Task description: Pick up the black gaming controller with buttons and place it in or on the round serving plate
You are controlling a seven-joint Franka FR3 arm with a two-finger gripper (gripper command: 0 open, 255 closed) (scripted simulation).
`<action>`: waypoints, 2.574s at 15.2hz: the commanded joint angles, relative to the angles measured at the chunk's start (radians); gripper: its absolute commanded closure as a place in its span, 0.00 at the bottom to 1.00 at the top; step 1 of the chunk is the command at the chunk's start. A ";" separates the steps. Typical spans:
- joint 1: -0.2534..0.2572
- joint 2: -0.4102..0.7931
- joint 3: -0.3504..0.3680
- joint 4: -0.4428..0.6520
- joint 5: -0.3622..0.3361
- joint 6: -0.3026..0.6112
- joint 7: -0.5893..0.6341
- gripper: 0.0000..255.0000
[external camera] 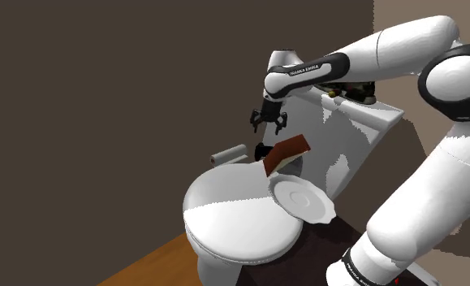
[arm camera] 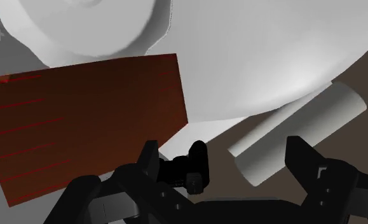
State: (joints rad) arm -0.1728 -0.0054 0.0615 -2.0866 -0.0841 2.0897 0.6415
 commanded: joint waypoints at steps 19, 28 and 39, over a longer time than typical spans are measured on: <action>-0.146 0.573 -0.032 0.462 -0.095 0.014 0.315 0.00; -0.251 0.600 0.088 0.449 -0.179 0.041 0.364 0.00; -0.341 0.519 0.124 0.298 -0.196 0.115 0.343 1.00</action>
State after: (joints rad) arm -0.4305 0.4551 0.2091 -1.7936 -0.2840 2.2314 1.0344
